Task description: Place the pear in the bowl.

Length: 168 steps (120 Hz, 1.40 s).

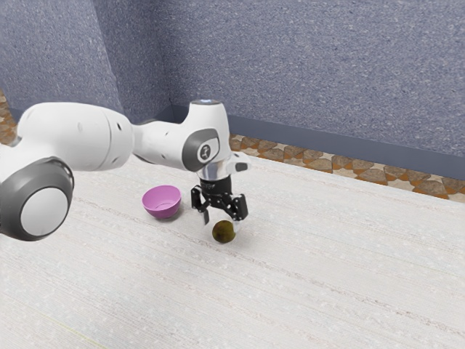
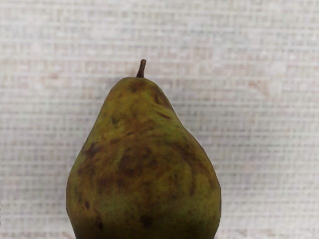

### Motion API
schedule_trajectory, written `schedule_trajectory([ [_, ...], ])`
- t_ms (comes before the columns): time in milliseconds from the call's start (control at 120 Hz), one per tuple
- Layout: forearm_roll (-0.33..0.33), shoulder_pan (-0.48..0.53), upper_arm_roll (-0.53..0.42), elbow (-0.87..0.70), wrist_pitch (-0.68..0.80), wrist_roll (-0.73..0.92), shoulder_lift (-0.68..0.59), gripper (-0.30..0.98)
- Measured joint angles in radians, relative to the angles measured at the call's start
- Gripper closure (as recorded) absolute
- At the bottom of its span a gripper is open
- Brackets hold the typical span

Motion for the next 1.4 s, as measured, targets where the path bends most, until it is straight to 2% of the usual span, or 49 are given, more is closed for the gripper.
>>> schedule_trajectory([
  [650, -0.013, 0.008, -0.001, 0.070, 0.003, 0.102, 0.105, 0.01],
  [1033, -0.013, 0.009, 0.000, 0.073, 0.003, 0.127, 0.106, 0.26],
  [1400, 0.001, 0.006, 0.001, 0.074, -0.007, 0.131, 0.084, 0.39],
])
